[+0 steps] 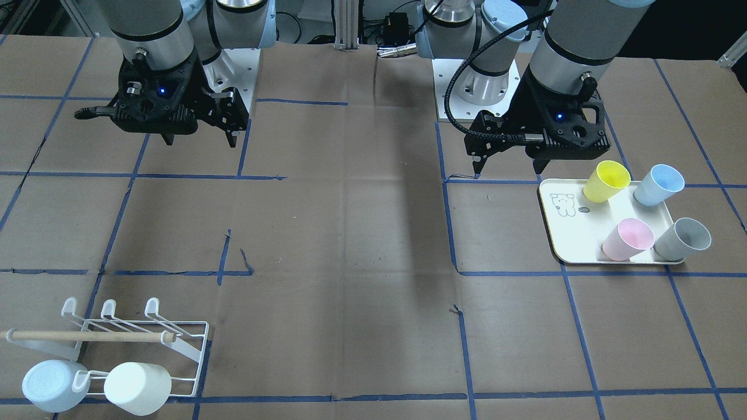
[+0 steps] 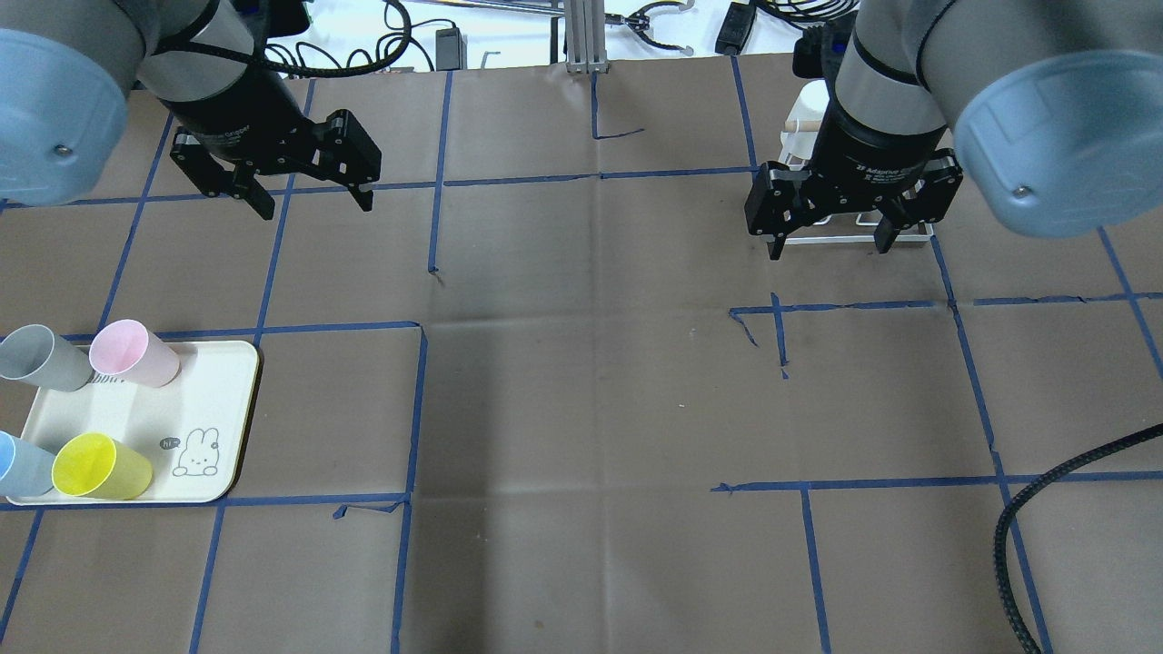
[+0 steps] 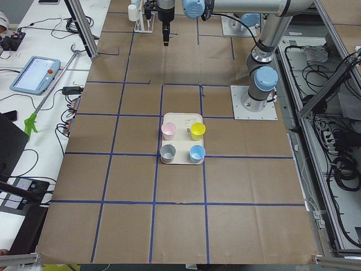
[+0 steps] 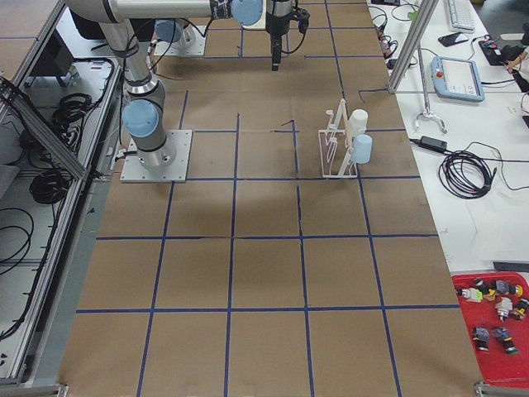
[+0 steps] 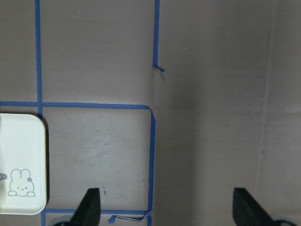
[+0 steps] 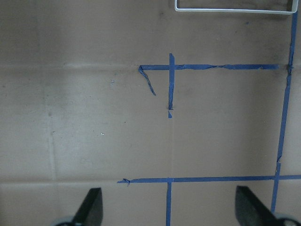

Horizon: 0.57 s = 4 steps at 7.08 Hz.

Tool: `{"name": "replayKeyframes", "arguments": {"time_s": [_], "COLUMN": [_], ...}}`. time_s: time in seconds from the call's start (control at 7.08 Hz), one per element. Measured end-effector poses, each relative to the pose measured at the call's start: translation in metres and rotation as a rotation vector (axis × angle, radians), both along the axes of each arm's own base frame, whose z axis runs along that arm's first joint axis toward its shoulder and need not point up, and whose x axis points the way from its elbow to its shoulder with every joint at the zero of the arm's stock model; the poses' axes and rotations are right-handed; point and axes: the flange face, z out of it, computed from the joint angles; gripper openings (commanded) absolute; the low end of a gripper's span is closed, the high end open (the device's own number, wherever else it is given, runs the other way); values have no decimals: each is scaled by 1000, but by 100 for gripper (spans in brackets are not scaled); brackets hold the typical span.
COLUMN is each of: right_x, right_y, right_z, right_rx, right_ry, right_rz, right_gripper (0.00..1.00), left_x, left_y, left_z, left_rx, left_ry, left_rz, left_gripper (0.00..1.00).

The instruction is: Transfer IKEA cup to right arm and place on rack

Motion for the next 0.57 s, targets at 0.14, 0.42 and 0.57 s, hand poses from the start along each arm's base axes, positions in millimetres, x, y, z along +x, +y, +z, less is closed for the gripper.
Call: {"name": "replayKeyframes", "arguments": {"time_s": [0.14, 0.42, 0.57], "right_x": [0, 2, 3], "right_y": [-2, -4, -4], "right_z": [-1, -4, -5], "right_rx": [-3, 1, 2], "right_ry": [-2, -16, -20], "right_rz": [0, 0, 0], "right_gripper": [100, 100, 100], "left_x": [0, 0, 0], "left_y": [0, 0, 0], "left_z": [0, 0, 0], "left_rx": [0, 0, 0], "left_ry": [0, -1, -1], "left_rz": [-2, -3, -4], "left_gripper": [100, 100, 100]}}
